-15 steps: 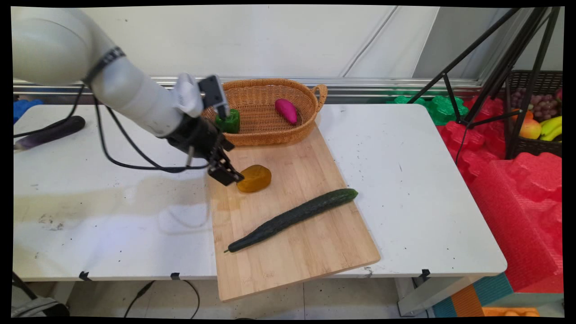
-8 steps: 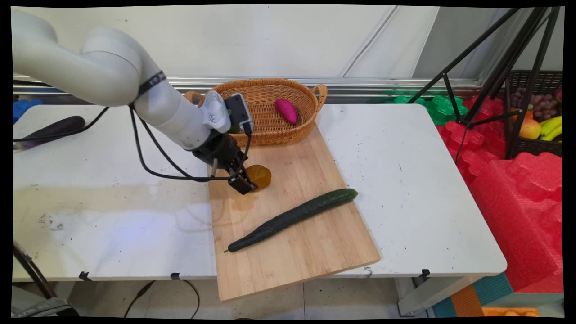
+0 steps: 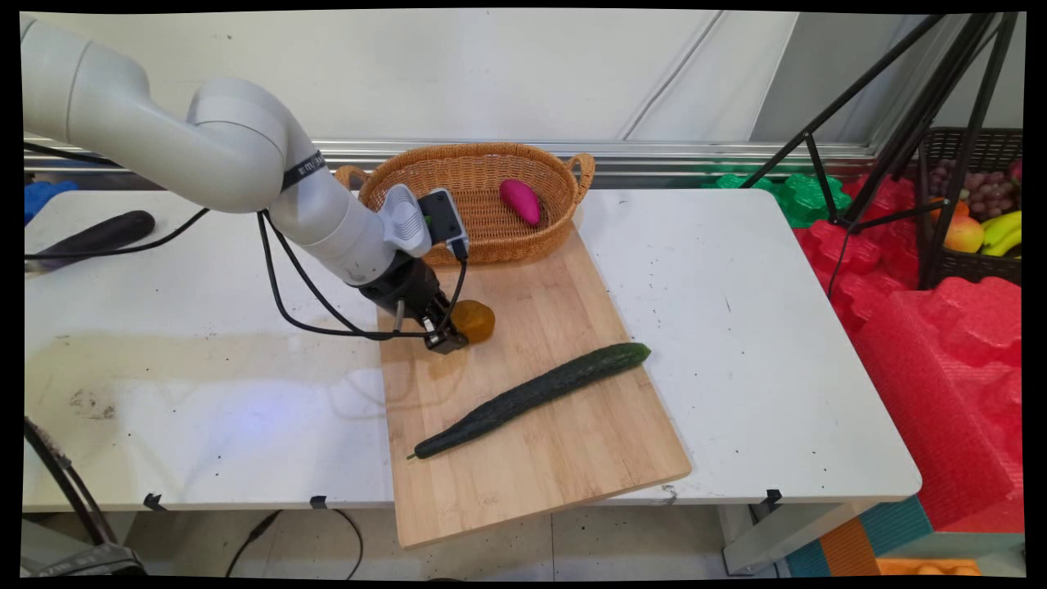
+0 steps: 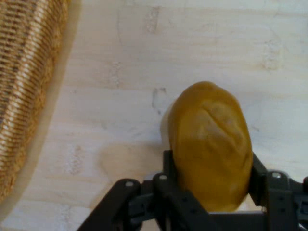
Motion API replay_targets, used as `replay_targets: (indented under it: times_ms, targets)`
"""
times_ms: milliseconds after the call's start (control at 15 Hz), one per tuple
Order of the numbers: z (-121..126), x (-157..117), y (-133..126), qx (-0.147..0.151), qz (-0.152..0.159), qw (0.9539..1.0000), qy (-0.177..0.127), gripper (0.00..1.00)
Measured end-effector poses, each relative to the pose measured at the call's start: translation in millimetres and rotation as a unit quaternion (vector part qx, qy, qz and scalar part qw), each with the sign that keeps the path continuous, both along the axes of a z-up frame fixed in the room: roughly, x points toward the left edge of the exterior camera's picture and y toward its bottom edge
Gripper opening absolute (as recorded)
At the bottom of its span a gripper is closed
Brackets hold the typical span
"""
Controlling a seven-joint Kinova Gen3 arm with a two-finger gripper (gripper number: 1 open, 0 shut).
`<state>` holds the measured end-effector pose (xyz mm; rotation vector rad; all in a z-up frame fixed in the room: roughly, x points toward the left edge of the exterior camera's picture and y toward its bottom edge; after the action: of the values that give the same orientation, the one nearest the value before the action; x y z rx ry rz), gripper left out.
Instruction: Place the picked object in the vegetable basket
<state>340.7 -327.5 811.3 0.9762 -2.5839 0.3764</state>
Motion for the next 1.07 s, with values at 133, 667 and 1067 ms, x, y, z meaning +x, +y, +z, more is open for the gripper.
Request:
replay_targets:
  times_ms: [133,667,1067]
  targets:
    - [-1,-1,0,0.000,0.002,1.0000,0.002,0.00]
    - [51,-6,4,-0.039,0.025,0.9977,0.050,0.00]
    - [121,-15,-21,-0.109,0.056,0.9872,0.102,0.00]
